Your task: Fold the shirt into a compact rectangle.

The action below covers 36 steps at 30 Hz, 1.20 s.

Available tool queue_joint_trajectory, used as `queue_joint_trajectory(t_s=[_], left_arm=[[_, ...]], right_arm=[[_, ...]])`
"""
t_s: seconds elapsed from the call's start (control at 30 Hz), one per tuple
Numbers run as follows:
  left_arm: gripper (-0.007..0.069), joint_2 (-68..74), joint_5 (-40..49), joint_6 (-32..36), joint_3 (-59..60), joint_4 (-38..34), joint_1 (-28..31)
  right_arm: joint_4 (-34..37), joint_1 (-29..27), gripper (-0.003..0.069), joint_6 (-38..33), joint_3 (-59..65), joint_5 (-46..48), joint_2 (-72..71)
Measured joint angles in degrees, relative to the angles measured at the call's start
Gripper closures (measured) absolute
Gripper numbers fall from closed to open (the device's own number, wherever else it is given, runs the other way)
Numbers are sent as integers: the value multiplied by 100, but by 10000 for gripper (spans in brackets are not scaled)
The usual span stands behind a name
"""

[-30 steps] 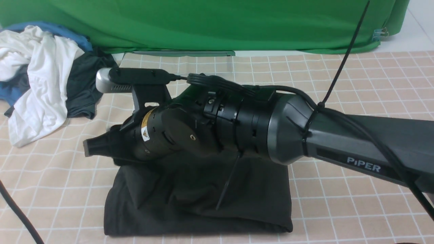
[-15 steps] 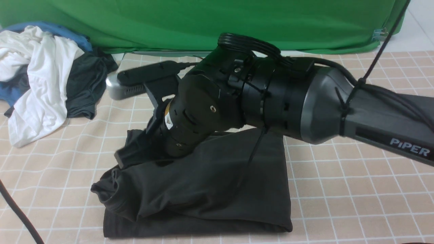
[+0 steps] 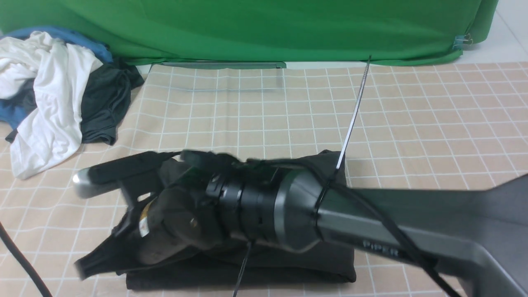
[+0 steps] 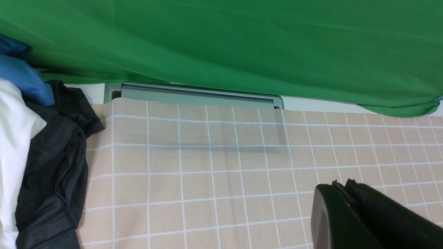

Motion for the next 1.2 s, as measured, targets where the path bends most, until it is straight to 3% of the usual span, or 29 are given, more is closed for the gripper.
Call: queue_joint_trajectory(t_s=[0.17, 0.5, 0.9, 1.2], left_arm=[[608, 0, 0, 0, 0, 4, 0], [608, -363, -14, -263, 341, 4, 0], [608, -1087, -9, -239, 3200, -2, 10], [608, -1242, -21, -87, 4686, -97, 10]], right_arm=[[-56, 9, 631, -236, 0, 299, -200], [-1030, -1052, 634, -639, 52, 2820, -1555], [-1026, -1057, 634, -507, 2007, 1298, -1079], [-1093, -1245, 634, -709, 2031, 1425, -2272]])
